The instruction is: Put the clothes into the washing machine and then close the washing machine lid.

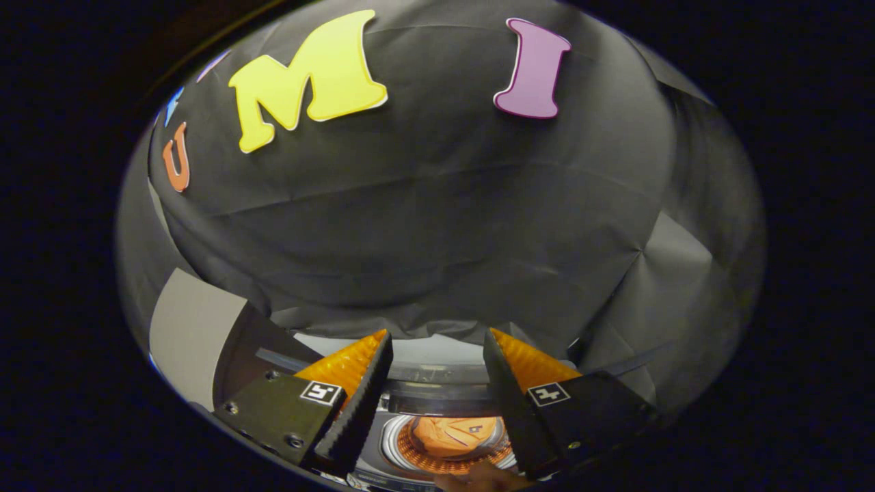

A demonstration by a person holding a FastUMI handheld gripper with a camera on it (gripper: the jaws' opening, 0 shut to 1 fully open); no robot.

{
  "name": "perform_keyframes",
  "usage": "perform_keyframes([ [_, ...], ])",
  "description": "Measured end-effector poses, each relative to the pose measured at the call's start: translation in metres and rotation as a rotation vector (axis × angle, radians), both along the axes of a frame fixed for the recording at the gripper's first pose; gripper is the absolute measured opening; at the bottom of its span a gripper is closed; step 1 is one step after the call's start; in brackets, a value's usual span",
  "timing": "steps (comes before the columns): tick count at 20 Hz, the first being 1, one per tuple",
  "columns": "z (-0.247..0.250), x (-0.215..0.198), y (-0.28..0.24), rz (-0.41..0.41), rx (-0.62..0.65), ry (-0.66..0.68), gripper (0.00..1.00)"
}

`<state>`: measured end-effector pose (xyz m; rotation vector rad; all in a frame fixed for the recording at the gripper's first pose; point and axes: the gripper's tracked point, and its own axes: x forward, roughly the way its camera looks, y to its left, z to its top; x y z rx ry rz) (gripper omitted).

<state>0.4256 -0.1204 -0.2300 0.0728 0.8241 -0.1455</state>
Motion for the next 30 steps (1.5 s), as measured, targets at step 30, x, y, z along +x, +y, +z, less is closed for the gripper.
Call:
perform_keyframes([
  [30,-0.01,-0.101,0.017,-0.083,-0.055,-0.028,0.87],
])
